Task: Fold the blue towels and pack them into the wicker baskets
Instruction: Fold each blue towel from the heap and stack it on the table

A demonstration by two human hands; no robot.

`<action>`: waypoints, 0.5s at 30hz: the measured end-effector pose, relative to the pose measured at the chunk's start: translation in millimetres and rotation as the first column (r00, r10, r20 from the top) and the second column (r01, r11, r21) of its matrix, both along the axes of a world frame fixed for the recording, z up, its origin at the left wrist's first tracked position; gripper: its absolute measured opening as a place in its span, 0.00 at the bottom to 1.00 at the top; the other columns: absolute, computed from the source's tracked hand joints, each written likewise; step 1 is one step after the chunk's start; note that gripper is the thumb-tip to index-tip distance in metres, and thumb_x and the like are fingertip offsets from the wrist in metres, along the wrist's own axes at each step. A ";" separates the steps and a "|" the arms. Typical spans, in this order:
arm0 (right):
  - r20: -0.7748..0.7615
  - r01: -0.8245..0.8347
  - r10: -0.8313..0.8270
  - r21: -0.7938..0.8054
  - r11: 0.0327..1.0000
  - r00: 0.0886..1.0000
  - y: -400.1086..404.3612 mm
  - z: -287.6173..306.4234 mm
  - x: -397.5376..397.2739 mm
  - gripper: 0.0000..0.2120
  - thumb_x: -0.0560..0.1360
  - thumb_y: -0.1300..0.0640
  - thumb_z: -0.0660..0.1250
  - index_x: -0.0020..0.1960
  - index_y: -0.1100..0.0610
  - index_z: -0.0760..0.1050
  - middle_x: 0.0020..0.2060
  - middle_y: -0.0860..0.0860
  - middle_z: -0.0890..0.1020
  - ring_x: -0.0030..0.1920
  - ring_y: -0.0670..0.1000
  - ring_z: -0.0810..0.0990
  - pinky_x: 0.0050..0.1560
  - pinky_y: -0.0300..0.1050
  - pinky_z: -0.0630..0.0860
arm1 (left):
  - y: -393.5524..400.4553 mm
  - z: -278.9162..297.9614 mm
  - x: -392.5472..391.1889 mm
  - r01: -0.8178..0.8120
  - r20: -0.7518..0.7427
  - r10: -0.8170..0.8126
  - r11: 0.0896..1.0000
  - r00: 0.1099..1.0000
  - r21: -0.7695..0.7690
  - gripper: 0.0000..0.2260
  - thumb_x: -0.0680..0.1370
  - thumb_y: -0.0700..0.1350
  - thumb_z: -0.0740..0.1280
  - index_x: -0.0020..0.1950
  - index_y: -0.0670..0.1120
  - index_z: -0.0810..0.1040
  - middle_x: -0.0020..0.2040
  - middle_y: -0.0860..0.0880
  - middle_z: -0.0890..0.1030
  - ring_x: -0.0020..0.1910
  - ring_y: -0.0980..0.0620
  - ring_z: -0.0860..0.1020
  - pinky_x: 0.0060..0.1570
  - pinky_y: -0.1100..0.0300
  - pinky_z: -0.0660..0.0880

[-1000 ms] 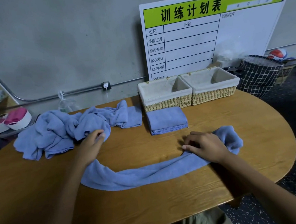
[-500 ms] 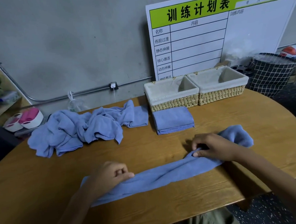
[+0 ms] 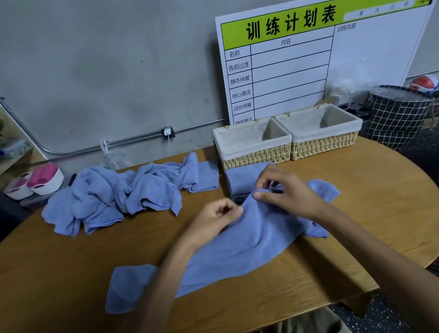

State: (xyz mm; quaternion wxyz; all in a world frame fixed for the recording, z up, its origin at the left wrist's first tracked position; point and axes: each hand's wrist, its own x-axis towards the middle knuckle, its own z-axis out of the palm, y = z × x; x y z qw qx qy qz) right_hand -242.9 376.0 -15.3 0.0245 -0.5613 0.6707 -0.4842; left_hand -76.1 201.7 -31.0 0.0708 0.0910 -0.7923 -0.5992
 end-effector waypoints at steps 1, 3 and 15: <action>0.018 -0.003 0.003 -0.015 1.000 1.000 -0.4 7.0 2.4 0.05 0.75 0.59 0.74 0.43 0.56 0.78 0.42 0.51 0.80 0.45 0.50 0.78 0.49 0.45 0.75 | 3.3 6.4 -6.4 -0.020 -0.032 0.022 0.999 0.999 0.045 0.07 0.80 0.48 0.69 0.46 0.46 0.79 0.41 0.46 0.77 0.42 0.49 0.72 0.42 0.60 0.67; 0.051 -0.006 0.007 -0.025 1.000 0.999 -1.0 22.1 6.8 0.05 0.76 0.60 0.73 0.44 0.59 0.77 0.40 0.51 0.80 0.42 0.50 0.78 0.47 0.47 0.75 | 9.7 20.0 -18.2 -0.016 -0.050 0.021 0.994 0.999 0.105 0.04 0.80 0.44 0.69 0.50 0.44 0.78 0.44 0.46 0.79 0.46 0.51 0.76 0.46 0.62 0.71; 0.258 -0.082 0.074 0.022 0.996 0.963 -0.7 83.9 9.3 0.09 0.77 0.58 0.72 0.43 0.61 0.74 0.26 0.51 0.64 0.28 0.47 0.60 0.28 0.38 0.57 | -23.6 87.0 -9.0 -0.285 -0.522 0.093 0.911 0.848 -0.299 0.06 0.76 0.49 0.73 0.38 0.56 0.82 0.41 0.58 0.81 0.42 0.58 0.78 0.46 0.64 0.73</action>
